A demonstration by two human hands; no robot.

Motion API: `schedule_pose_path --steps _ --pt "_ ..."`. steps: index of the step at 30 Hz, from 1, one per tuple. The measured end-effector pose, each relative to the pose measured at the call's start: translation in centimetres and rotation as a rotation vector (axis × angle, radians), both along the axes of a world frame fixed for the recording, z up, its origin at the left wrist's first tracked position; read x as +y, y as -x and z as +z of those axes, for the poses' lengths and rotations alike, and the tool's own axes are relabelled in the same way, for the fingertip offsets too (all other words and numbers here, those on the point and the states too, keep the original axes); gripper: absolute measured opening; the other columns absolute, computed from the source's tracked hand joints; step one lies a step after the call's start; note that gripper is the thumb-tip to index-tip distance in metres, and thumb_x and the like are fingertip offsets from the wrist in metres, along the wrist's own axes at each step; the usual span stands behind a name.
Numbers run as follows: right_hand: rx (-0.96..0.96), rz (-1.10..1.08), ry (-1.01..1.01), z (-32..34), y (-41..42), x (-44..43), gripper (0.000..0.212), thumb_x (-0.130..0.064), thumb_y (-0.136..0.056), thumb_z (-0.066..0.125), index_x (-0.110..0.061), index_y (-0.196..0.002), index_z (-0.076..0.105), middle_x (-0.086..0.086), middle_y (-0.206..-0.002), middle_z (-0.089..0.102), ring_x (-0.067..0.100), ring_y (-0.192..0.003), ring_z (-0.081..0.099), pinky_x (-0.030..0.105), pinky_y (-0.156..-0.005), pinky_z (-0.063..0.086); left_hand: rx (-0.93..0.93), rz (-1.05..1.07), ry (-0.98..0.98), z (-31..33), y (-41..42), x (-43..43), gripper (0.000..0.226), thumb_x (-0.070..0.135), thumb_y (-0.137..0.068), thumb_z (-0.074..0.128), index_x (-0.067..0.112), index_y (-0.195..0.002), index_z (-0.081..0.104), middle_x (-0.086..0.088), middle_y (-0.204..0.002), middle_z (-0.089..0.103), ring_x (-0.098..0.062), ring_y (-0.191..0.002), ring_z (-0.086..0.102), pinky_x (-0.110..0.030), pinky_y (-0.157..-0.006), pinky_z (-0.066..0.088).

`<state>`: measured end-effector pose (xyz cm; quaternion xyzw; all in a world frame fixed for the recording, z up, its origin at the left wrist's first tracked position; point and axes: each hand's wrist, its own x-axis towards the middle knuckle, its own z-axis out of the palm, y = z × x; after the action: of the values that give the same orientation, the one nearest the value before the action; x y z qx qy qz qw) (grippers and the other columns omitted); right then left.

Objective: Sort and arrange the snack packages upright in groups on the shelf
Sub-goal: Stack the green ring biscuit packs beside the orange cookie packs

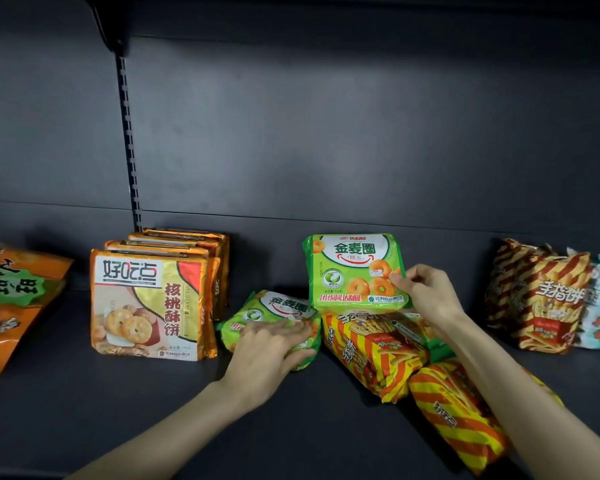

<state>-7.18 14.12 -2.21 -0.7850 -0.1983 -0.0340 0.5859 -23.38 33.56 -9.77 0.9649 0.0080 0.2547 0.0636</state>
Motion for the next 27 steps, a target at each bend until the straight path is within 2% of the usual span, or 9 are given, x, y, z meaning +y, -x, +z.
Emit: schedule_pose_path --steps 2,5,8,11,16,18,20,22,27 --pt "0.006 0.005 0.004 -0.1 -0.1 -0.5 0.027 -0.023 -0.089 0.064 -0.011 -0.070 0.049 0.017 -0.090 0.070 0.031 -0.087 0.068 0.055 -0.082 0.053 -0.067 -0.029 0.024 0.5 0.4 -0.4 0.065 0.069 -0.088 0.024 0.029 -0.104 0.072 0.012 -0.102 0.072 -0.008 -0.094 0.069 -0.030 -0.078 0.055" --pt "0.016 0.025 0.000 -0.2 0.0 -1.0 0.027 -0.022 -0.090 0.063 -0.010 -0.072 0.048 0.016 -0.091 0.069 0.029 -0.087 0.068 0.055 -0.082 0.054 -0.079 0.034 0.194 1.8 0.9 -0.3 0.074 0.081 -0.077 0.024 0.030 -0.102 0.071 0.016 -0.102 0.070 -0.004 -0.098 0.060 -0.033 -0.091 0.044" --pt "0.026 0.039 -0.001 -0.5 0.3 -1.3 0.025 -0.021 -0.091 0.062 -0.009 -0.074 0.047 0.014 -0.092 0.069 0.028 -0.088 0.068 0.052 -0.080 0.056 0.081 0.368 0.108 2.0 1.2 -0.1 0.079 0.077 -0.080 0.027 0.023 -0.133 0.048 0.001 -0.136 0.049 -0.021 -0.128 0.040 -0.039 -0.106 0.029" --pt "0.035 0.064 -0.014 -0.6 0.6 -1.5 0.025 -0.019 -0.091 0.061 -0.008 -0.073 0.047 0.017 -0.093 0.069 0.026 -0.085 0.068 0.047 -0.074 0.058 0.218 0.505 0.239 2.5 1.7 -0.3 0.092 0.073 -0.080 0.039 0.010 -0.145 0.025 -0.013 -0.144 0.037 -0.032 -0.132 0.037 -0.041 -0.105 0.035" --pt "0.014 0.092 0.004 -0.7 0.9 -1.8 0.026 -0.021 -0.090 0.062 -0.010 -0.070 0.049 0.015 -0.089 0.070 0.028 -0.084 0.069 0.053 -0.081 0.055 0.239 0.548 0.386 3.8 2.5 -0.1 0.095 0.070 -0.074 0.056 0.001 -0.134 0.031 -0.011 -0.116 0.055 -0.025 -0.106 0.056 -0.032 -0.082 0.046" --pt "0.009 0.114 0.007 -0.7 1.0 -1.8 0.026 -0.022 -0.090 0.063 -0.011 -0.070 0.050 0.015 -0.090 0.070 0.030 -0.086 0.069 0.053 -0.083 0.054 0.290 0.554 0.518 4.5 2.8 -0.5 0.098 0.067 -0.071 0.062 -0.002 -0.134 0.032 -0.009 -0.115 0.056 -0.022 -0.101 0.057 -0.026 -0.074 0.044" --pt "0.001 0.132 0.002 -0.7 1.3 -1.9 0.027 -0.021 -0.090 0.063 -0.010 -0.069 0.049 0.016 -0.089 0.069 0.031 -0.087 0.068 0.050 -0.081 0.055 0.274 0.526 0.735 4.6 3.0 -0.5 0.075 0.057 -0.069 0.072 0.000 -0.113 0.049 -0.008 -0.116 0.058 -0.018 -0.097 0.058 -0.024 -0.075 0.042" --pt "0.007 0.158 -0.021 -0.6 1.6 -1.9 0.027 -0.018 -0.091 0.060 -0.009 -0.069 0.048 0.016 -0.087 0.068 0.030 -0.084 0.067 0.044 -0.075 0.056 0.182 0.463 1.012 4.2 3.2 -0.4 0.042 0.037 -0.066 0.083 0.011 -0.080 0.052 -0.004 -0.100 0.064 -0.010 -0.079 0.057 -0.023 -0.071 0.045" --pt "0.040 0.238 -0.054 -0.3 2.1 -1.7 0.026 -0.012 -0.091 0.059 -0.009 -0.068 0.047 0.017 -0.086 0.066 0.031 -0.083 0.066 0.048 -0.077 0.056 -0.042 0.408 1.325 3.2 3.3 -0.4 0.043 0.013 -0.062 0.087 0.002 -0.085 0.052 -0.005 -0.086 0.061 -0.018 -0.082 0.059 -0.026 -0.072 0.045"
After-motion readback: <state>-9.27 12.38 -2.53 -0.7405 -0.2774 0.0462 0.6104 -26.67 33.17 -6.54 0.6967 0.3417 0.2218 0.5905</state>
